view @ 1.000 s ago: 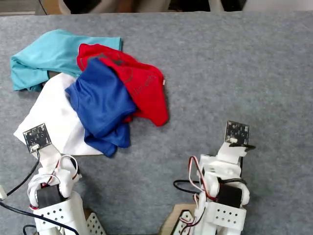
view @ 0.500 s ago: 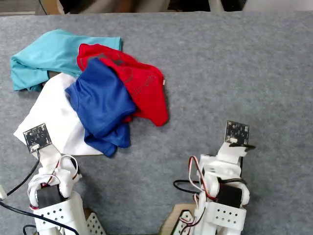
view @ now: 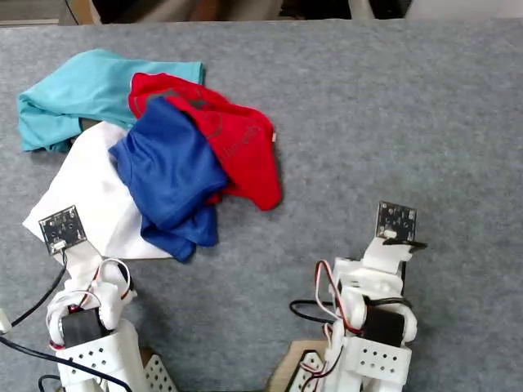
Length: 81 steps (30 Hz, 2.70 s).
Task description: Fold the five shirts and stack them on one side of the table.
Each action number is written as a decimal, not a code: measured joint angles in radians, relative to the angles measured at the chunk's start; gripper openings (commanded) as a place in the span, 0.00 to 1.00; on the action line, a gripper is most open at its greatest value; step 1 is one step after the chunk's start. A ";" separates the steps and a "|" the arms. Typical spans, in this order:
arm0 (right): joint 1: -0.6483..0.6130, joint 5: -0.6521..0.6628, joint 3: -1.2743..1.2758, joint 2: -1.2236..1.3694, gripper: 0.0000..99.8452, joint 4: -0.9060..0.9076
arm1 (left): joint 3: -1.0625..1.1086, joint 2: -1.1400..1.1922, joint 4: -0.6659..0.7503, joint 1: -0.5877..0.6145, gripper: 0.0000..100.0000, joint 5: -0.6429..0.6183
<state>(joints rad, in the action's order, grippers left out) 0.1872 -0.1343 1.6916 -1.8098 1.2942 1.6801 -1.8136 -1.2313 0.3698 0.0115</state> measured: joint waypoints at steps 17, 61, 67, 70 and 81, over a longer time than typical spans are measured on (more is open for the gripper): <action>0.000 0.000 0.000 0.000 0.01 0.000 | -0.261 0.089 0.416 -0.060 0.11 0.167; 0.000 0.000 0.000 0.000 0.01 0.000 | -1.737 2.136 -0.150 -0.224 0.08 0.017; 0.000 0.000 0.000 0.000 0.01 0.000 | -1.786 2.145 -0.149 -0.261 0.02 0.017; 0.000 0.000 0.000 0.000 0.01 0.000 | -1.807 2.147 -0.149 -0.278 0.02 0.017; 0.000 0.000 0.000 0.000 0.01 0.000 | -2.030 2.002 -0.423 -0.479 0.02 0.025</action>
<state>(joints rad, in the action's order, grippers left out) 0.1872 -0.1343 1.6916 -1.8098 1.2942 -0.3498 0.1887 -1.6548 -0.1089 0.0361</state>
